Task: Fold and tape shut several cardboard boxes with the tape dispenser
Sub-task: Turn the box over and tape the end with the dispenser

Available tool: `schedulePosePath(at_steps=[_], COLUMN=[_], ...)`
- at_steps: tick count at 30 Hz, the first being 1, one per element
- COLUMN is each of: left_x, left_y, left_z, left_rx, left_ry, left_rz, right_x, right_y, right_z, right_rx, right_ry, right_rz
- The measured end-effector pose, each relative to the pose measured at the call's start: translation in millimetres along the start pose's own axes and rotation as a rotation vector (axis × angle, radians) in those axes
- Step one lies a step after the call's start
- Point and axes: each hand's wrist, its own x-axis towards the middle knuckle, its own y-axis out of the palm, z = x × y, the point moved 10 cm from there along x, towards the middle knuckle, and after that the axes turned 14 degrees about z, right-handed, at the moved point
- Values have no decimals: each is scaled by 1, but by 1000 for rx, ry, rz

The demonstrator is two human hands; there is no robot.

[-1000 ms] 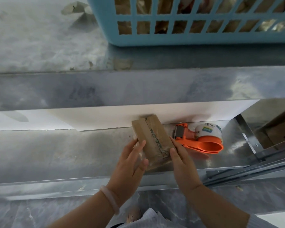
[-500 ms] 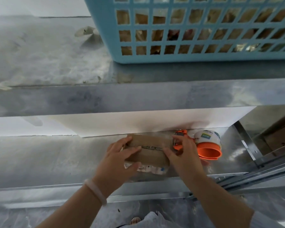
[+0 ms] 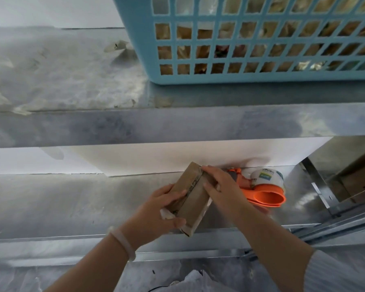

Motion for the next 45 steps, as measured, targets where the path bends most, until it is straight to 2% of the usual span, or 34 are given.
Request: schedulePosePath(at_steps=[3,5,7,10,14,19,28,30,31,33,34,36,38,40,42,45], left_x=[-7,-13,-13,-5,1,2,4,-2,-5,-10,-9,8,35,52,62,71], left_y=[2,5,14,25,28,26,29,24,20,18,22,39,71,112,137,143], left_z=[4,1,-3,-4,-9,-1,-8,-20,-33,-75,-94,-114,-114,-110,-116,-119], left_rx=[3,-15,-18,-29,-15,-9,-12,101,203,378,409,307,63,-307,-637,-787], left_ry=[-45,-54,-57,-109,-83,-69,-86,-110,-77,133,231,299,112,-130,-239,-277], left_rz=[-182,-363,-469,-474,-472,-491,-477,-517,-557,-603,-567,-346,-42,188,238,144], right_x=[-13,-28,-40,-51,-59,-59,-81,-88,-93,-108,-117,-136,-153,-168,-178,-183], right_y=[-24,-55,-84,-101,-120,-114,-113,-109,-109,-107,-107,-108,-109,-108,-102,-91], right_z=[-6,-23,-47,-79,-98,-124,-111,-109,-108,-104,-100,-87,-70,-50,-32,-12], right_rx=[-94,-140,-198,-279,-344,-319,-424,-410,-377,-282,-252,-264,-336,-412,-494,-560], right_ry=[31,70,153,328,353,403,333,315,308,286,262,201,102,-24,-133,-257], right_rz=[-55,-189,-281,-187,-135,37,-94,-134,-162,-235,-284,-405,-549,-692,-769,-770])
